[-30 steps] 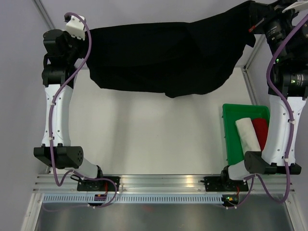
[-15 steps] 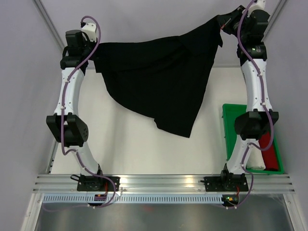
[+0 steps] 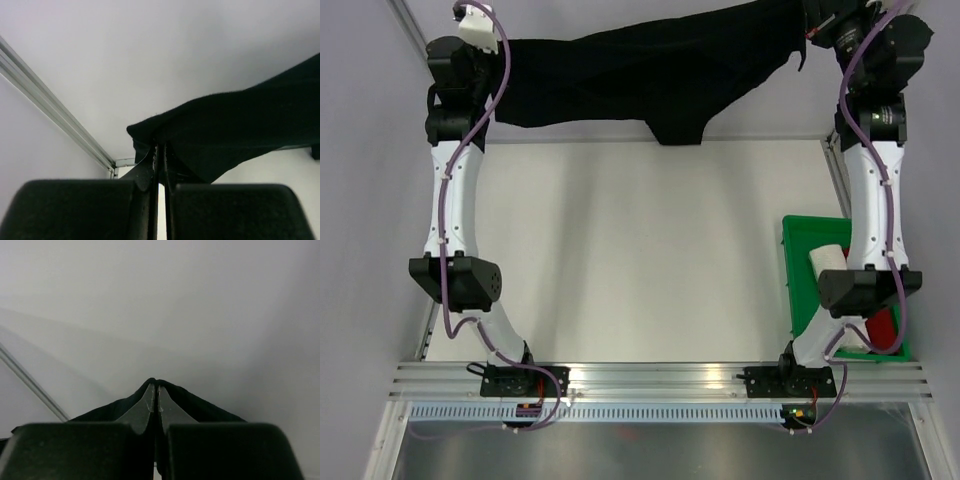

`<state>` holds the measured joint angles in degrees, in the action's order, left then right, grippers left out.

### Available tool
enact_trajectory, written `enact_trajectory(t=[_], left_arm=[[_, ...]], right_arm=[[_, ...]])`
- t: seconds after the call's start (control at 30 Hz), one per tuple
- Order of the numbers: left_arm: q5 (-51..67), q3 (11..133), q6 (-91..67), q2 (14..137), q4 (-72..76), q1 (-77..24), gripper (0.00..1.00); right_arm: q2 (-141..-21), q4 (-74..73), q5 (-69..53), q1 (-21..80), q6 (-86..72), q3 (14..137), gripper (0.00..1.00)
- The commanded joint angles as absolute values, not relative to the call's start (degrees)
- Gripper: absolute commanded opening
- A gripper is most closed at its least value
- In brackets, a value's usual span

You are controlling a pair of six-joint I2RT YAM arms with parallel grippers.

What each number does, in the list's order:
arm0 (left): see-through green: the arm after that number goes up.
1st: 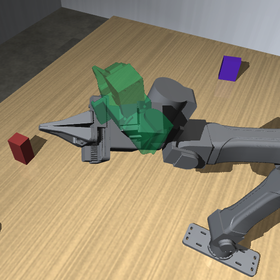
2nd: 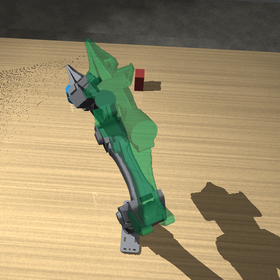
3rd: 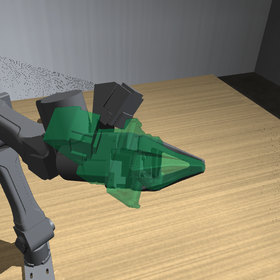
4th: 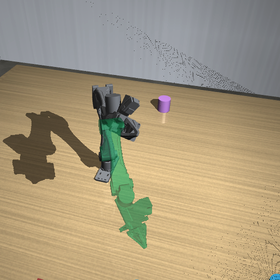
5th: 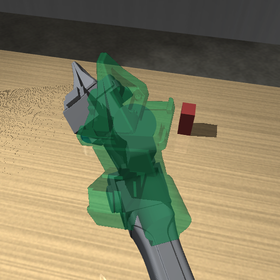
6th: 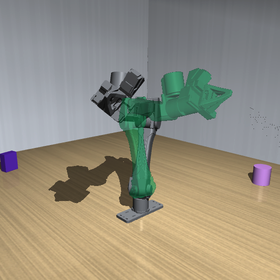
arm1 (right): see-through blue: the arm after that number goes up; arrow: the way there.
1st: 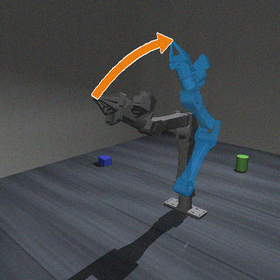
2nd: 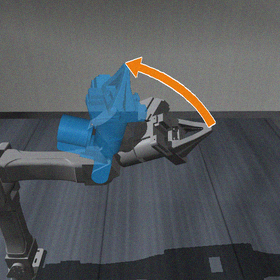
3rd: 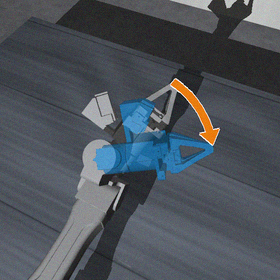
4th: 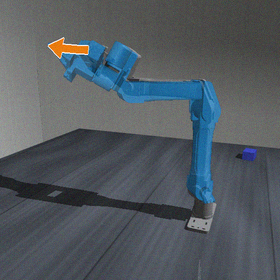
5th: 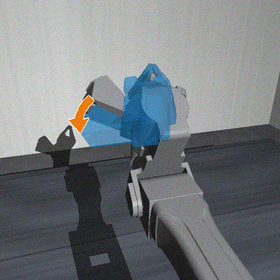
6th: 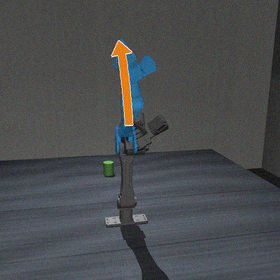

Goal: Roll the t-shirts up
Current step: Flatten the tshirt

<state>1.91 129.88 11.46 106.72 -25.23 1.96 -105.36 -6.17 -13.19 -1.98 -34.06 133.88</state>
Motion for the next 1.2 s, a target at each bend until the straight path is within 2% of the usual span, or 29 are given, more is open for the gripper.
enact_trajectory(t=[0.0, 0.03, 0.07, 0.13, 0.23, 0.3, 0.4, 0.5, 0.53, 0.63, 0.67, 0.77, 0.93, 1.07, 1.17], left_arm=[[6.0, 117.1, 11.9, 102.2, -20.1, 2.3, 0.02], [8.4, 112.3, 13.2, 99.3, -18.0, 2.3, 0.02], [10.0, 103.5, 14.1, 97.8, -15.7, 2.3, 0.02], [14.2, 96.9, 17.1, 95.2, -12.9, 2.3, 0.02], [19.7, 85.2, 22.9, 92.0, -12.0, 2.3, 0.02], [24.0, 76.8, 28.9, 90.3, -12.0, 2.3, 0.02], [27.1, 66.6, 37.7, 87.4, -13.8, 2.1, 0.03], [26.4, 58.8, 46.3, 85.5, -17.3, 2.0, 0.06], [26.0, 57.1, 48.5, 85.2, -20.0, 2.0, 0.07], [23.7, 51.6, 56.6, 84.0, -24.6, 1.9, 0.23], [22.8, 50.1, 58.0, 83.7, -27.8, 1.9, 0.41], [21.4, 51.2, 61.6, 82.8, -37.0, 1.9, 0.59], [23.8, 58.0, 59.9, 80.2, -45.0, 1.9, 0.61], [24.9, 63.0, 51.4, 80.4, -40.7, 1.9, 0.61], [25.9, 69.2, 43.5, 85.2, -37.7, 1.8, 0.68]], right_arm=[[-95.7, 1.1, -16.5, -2.1, -33.0, 122.0, 0.00], [-93.6, 2.4, -17.0, -2.1, -34.9, 110.7, 0.00], [-91.7, 5.3, -17.3, -2.1, -35.8, 104.7, 0.00], [-86.0, 7.3, -16.8, -1.8, -37.3, 89.1, 0.00], [-79.7, 7.1, -15.1, -0.7, -36.6, 73.6, 0.00], [-76.0, 6.7, -15.3, -0.3, -36.5, 64.1, 0.00], [-73.1, 4.1, -15.4, -0.3, -34.7, 56.5, 0.00], [-72.7, 2.5, -15.6, -0.3, -33.7, 46.5, 0.00], [-72.9, 2.6, -16.2, -0.3, -33.6, 45.0, 0.00], [-73.7, 3.3, -17.5, -0.3, -33.7, 40.8, 0.00], [-74.0, 3.5, -17.7, -0.3, -33.7, 40.3, 0.00], [-74.3, 3.7, -17.8, -0.3, -33.4, 39.2, 0.00], [-74.4, 2.2, -17.8, -0.3, -31.7, 39.9, 0.00], [-74.4, 1.9, -17.7, -0.3, -31.2, 39.8, 0.00], [-75.1, 1.7, -18.1, -0.3, -31.1, 40.1, 0.00]])
